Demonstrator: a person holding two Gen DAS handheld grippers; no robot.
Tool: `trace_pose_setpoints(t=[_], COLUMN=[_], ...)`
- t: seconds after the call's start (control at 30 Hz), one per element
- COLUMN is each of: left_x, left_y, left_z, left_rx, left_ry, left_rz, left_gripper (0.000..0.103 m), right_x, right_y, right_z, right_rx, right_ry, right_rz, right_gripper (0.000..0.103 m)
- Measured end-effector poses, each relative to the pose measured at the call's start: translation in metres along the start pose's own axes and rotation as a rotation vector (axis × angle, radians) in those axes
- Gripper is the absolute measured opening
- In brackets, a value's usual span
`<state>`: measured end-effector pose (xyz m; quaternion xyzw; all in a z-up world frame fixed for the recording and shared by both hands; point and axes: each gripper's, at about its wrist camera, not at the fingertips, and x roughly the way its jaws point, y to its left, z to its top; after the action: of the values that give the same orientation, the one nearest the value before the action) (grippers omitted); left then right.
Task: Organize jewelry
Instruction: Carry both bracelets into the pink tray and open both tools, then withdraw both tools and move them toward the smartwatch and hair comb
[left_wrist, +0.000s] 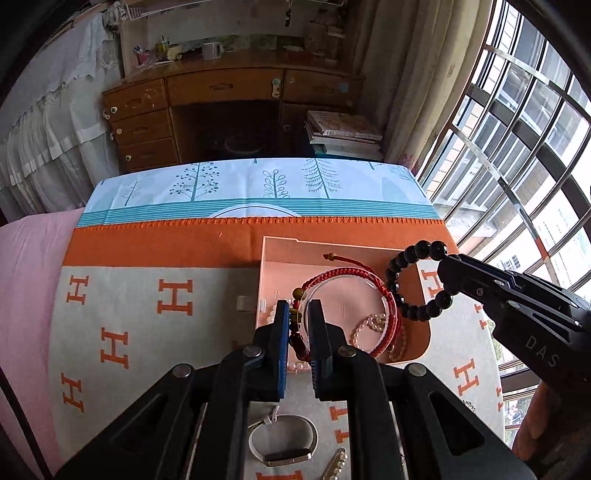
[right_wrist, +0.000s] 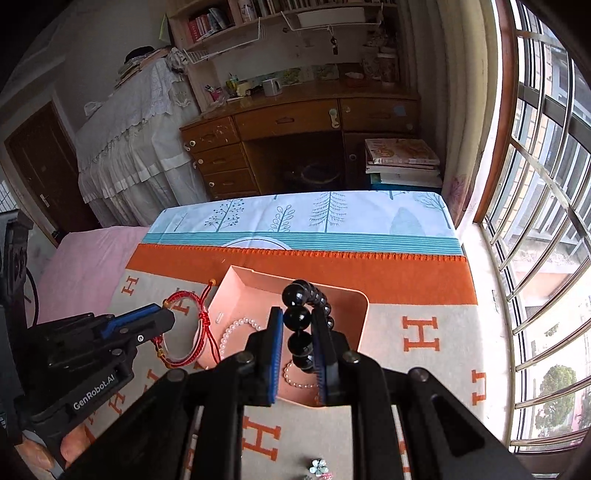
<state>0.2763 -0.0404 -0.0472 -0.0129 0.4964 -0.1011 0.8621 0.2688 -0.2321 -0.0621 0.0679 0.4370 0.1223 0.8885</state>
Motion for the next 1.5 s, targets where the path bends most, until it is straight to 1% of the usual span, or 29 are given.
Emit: trace_pose_setpoints(t=[0.17, 0.2, 0.3, 0.33, 0.37, 0.4, 0.43, 0.47, 0.53, 0.6, 0.63, 0.67, 0.77, 0.8, 0.87, 0.93, 1.0, 1.17, 1.2, 1.27, 1.33, 1.4, 1.5], left_x=[0.042, 0.047, 0.055, 0.054, 0.053, 0.049, 0.045, 0.04, 0.028, 0.017, 0.012, 0.006, -0.013, -0.019, -0.03, -0.041, -0.051, -0.075, -0.081, -0.091, -0.102, -0.112, -0.126], left_y=[0.003, 0.004, 0.003, 0.002, 0.001, 0.002, 0.001, 0.001, 0.0, -0.002, -0.003, -0.003, -0.004, -0.005, -0.006, -0.006, -0.006, -0.006, -0.006, -0.007, -0.011, -0.015, -0.021], left_z=[-0.002, -0.003, -0.007, -0.009, -0.011, -0.013, -0.015, -0.018, -0.023, -0.028, -0.031, -0.033, -0.041, -0.044, -0.047, -0.05, -0.055, -0.067, -0.07, -0.076, -0.083, -0.092, -0.105], left_rx=[-0.02, -0.018, 0.001, 0.009, 0.015, 0.017, 0.016, 0.015, 0.016, 0.02, 0.022, 0.022, 0.031, 0.037, 0.038, 0.037, 0.03, 0.017, 0.014, 0.007, 0.012, 0.019, 0.023], left_ry=[0.046, 0.051, 0.052, 0.044, 0.035, 0.025, 0.009, -0.01, -0.048, -0.081, -0.095, -0.109, -0.163, -0.174, -0.182, -0.181, -0.185, -0.205, -0.206, -0.214, -0.236, -0.254, -0.268], left_rz=[0.022, 0.025, 0.041, 0.051, 0.057, 0.059, 0.064, 0.072, 0.086, 0.096, 0.106, 0.116, 0.127, 0.13, 0.134, 0.129, 0.128, 0.137, 0.137, 0.146, 0.16, 0.173, 0.151], left_gripper=[0.008, 0.008, 0.011, 0.019, 0.029, 0.035, 0.048, 0.057, 0.063, 0.066, 0.071, 0.073, 0.073, 0.073, 0.074, 0.074, 0.074, 0.075, 0.077, 0.086, 0.088, 0.089, 0.091], right_x=[0.042, 0.042, 0.057, 0.06, 0.063, 0.064, 0.065, 0.066, 0.064, 0.059, 0.056, 0.053, 0.034, 0.034, 0.018, 0.012, -0.003, -0.036, -0.042, -0.053, -0.064, -0.075, -0.089], right_y=[-0.013, -0.013, -0.016, -0.017, -0.017, -0.017, -0.018, -0.019, -0.022, -0.022, -0.021, -0.02, -0.015, -0.015, -0.01, -0.008, -0.003, 0.012, 0.014, 0.018, 0.022, 0.025, 0.027], right_z=[0.003, 0.003, 0.0, -0.002, -0.003, -0.005, -0.007, -0.009, -0.014, -0.02, -0.023, -0.026, -0.039, -0.039, -0.046, -0.048, -0.053, -0.066, -0.069, -0.075, -0.081, -0.089, -0.101], right_rx=[0.071, 0.071, 0.089, 0.085, 0.079, 0.075, 0.072, 0.07, 0.068, 0.06, 0.053, 0.046, 0.018, 0.018, 0.008, 0.007, 0.002, -0.042, -0.048, -0.059, -0.075, -0.093, -0.106], right_ry=[0.051, 0.051, 0.1, 0.11, 0.116, 0.118, 0.122, 0.126, 0.131, 0.128, 0.125, 0.122, 0.101, 0.101, 0.082, 0.075, 0.058, 0.011, 0.005, -0.007, -0.025, -0.047, -0.065], right_rz=[0.025, 0.025, -0.001, -0.011, -0.02, -0.033, -0.047, -0.056, -0.061, -0.061, -0.064, -0.069, -0.066, -0.066, -0.056, -0.052, -0.031, -0.005, 0.003, 0.016, 0.014, 0.009, 0.001], right_gripper=[0.015, 0.016, 0.016, 0.016, 0.016, 0.016, 0.016, 0.016, 0.016, 0.016, 0.016, 0.016, 0.016, 0.016, 0.016, 0.016, 0.016, 0.017, 0.018, 0.023, 0.029, 0.034, 0.036])
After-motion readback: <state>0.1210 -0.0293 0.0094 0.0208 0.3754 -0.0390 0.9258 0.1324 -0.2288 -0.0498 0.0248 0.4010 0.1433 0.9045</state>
